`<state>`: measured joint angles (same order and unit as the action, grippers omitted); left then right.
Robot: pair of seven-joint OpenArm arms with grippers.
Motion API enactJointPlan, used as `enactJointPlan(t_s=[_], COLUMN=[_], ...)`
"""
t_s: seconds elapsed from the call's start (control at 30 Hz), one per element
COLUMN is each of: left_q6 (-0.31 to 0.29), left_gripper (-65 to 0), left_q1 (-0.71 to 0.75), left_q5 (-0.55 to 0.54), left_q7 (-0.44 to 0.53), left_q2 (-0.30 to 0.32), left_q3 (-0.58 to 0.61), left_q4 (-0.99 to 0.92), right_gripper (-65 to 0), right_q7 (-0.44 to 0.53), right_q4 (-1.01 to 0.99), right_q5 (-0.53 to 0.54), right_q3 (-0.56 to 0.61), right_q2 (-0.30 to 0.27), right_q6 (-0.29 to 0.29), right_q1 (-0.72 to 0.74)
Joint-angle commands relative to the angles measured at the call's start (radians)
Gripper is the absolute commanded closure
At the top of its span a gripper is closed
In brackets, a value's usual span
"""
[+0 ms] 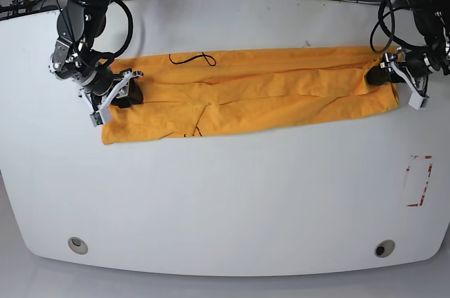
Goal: Fold the T-shirt properly
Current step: 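Release the strip end with the left gripper and regrasp it further inward, then fold the strip end held by the left gripper toward the right gripper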
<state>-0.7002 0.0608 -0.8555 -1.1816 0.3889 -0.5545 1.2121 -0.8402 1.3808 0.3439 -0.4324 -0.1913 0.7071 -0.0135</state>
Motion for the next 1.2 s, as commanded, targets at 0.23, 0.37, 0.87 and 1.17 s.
enactJointPlan(t_s=[0.23,0.37,0.87,1.17], left_q6=[0.002,0.002,0.002,0.002], left_gripper=[-2.1,-2.1,-2.2,-2.2], left_q1=[0.003,0.004,0.020,-0.022], left_q5=[0.003,0.003,0.011,0.051], left_q7=[-0.022,-0.022,-0.102,-0.100], left_q2=[0.015,-0.014,-0.178,-0.273], left_q3=[-0.011,0.015,0.225,0.248], left_q4=[0.147,0.271,0.662,0.631], right_gripper=[-21.2,-21.2,-21.1,-21.1], right_q7=[-0.083,-0.083,-0.083,-0.083], right_q4=[-0.005,-0.005,-0.005,-0.005], right_q5=[-0.061,-0.061,-0.061,-0.061], right_q3=[0.004,0.004,0.004,0.002], right_q2=[0.008,0.008,0.008,0.008], right_q6=[-0.009,-0.009,-0.009,-0.009], right_q1=[-0.007,-0.007,-0.007,-0.007])
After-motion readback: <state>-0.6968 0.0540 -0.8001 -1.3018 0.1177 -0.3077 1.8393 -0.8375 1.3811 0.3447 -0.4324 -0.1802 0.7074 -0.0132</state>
